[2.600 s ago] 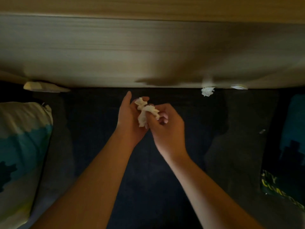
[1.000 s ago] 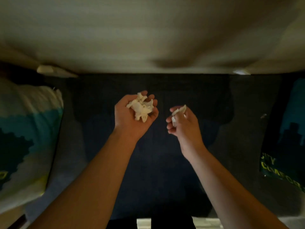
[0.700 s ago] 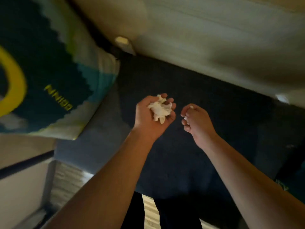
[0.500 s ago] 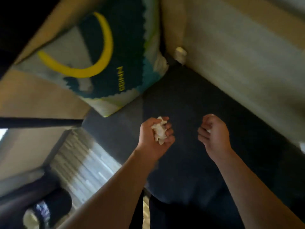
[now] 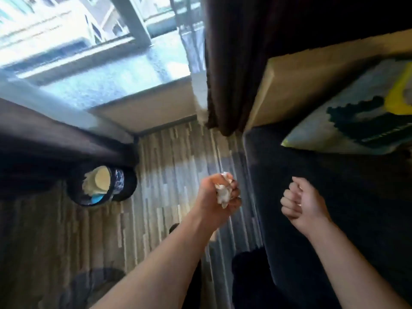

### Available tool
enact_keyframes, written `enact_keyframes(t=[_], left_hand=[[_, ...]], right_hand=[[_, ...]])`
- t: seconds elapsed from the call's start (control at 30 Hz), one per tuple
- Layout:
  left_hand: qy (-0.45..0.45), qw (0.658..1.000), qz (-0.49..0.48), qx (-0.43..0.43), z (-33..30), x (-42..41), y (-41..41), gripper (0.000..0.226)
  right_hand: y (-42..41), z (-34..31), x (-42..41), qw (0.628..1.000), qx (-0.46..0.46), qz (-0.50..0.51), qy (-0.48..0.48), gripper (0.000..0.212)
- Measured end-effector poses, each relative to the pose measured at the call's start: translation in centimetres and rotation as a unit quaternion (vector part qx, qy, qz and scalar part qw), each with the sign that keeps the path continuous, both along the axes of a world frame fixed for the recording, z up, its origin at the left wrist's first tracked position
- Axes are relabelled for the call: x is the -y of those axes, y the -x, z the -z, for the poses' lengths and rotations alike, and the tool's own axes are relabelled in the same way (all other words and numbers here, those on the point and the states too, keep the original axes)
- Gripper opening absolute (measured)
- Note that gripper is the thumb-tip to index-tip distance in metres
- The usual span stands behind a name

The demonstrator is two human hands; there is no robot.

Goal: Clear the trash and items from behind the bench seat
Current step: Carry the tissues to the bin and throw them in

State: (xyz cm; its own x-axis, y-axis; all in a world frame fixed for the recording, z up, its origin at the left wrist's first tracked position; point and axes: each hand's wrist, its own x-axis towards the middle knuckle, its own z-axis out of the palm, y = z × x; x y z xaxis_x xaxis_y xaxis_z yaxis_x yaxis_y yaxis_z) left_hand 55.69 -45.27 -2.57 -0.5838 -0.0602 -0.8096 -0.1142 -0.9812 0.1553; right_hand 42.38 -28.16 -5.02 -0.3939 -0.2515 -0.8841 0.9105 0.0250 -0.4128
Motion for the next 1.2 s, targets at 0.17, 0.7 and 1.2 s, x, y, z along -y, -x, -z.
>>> enact_keyframes(t=[0.17, 0.7, 1.2], left_hand=[[0.088, 0.992, -0.045, -0.072, -11.9, 11.3, -8.7, 0.015], [0.537, 0.809, -0.128, -0.203, -60.3, 32.0, -32.8, 0.023], [0.714, 0.643, -0.259, -0.102, -75.8, 36.9, -41.9, 0.013]], right_hand=[[-9.0, -11.7, 15.2, 0.969, -0.114, -0.203, 0.082, 0.047], [-22.8, -66.1, 43.8, 0.656, -0.439, -0.463, 0.402, 0.051], [-33.6, -78.6, 54.9, 0.422, -0.432, -0.501, 0.619, 0.048]])
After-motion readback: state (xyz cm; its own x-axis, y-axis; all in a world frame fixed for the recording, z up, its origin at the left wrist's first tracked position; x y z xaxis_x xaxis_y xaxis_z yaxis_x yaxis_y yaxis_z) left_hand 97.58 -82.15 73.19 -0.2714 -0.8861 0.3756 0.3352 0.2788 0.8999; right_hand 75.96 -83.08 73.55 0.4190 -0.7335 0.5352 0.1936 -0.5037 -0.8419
